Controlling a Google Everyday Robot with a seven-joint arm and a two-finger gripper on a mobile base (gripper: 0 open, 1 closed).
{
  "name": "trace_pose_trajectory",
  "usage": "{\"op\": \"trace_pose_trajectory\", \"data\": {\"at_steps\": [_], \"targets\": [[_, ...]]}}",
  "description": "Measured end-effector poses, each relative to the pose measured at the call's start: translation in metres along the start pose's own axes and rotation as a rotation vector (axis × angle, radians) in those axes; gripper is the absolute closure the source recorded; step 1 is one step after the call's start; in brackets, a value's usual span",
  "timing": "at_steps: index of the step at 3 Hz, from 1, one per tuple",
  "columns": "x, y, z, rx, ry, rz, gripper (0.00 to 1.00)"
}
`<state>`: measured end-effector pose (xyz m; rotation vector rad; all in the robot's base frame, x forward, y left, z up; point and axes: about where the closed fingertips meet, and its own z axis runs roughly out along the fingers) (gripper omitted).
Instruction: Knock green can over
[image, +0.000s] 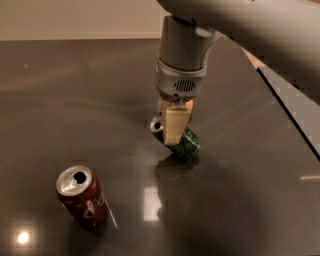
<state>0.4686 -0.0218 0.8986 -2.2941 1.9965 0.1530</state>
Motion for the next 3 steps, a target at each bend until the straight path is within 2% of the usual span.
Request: {"op": "trace_pose_trajectory", "data": {"at_steps": [1,3], "targets": [[0.001,-0.001,0.008,-0.01,0.033,-0.016,0.84],[-0.006,-0.004,0.02,-0.014,0.064,-0.043,0.37]]}}
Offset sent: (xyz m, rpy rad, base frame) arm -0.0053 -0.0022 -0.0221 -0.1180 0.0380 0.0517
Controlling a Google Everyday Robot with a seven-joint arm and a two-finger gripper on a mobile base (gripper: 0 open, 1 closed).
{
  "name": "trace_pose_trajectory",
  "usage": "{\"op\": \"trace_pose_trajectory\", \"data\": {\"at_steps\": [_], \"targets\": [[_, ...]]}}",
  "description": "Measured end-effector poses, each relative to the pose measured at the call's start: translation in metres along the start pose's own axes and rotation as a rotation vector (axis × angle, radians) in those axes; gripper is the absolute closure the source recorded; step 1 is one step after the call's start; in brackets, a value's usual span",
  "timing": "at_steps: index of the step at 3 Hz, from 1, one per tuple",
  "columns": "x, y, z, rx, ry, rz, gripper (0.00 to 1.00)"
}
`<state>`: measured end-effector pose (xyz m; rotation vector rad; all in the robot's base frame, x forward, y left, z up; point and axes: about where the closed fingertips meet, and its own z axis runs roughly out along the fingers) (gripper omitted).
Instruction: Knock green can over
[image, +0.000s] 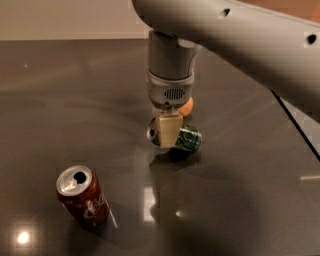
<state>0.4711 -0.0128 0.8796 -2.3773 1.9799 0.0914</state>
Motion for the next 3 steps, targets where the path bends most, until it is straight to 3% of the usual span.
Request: {"op": "trace_pose_trajectory", "data": {"at_steps": [1,2,3], "targets": [[-0.0041,0.0,0.0036,0.002,0.004,-0.006,0.14],[-0.0065,-0.0031,0.0042,0.014,-0.003,-0.007,0.0],[-0.0065,-0.0031,0.0042,0.015,-0.003,-0.007,0.0]]}}
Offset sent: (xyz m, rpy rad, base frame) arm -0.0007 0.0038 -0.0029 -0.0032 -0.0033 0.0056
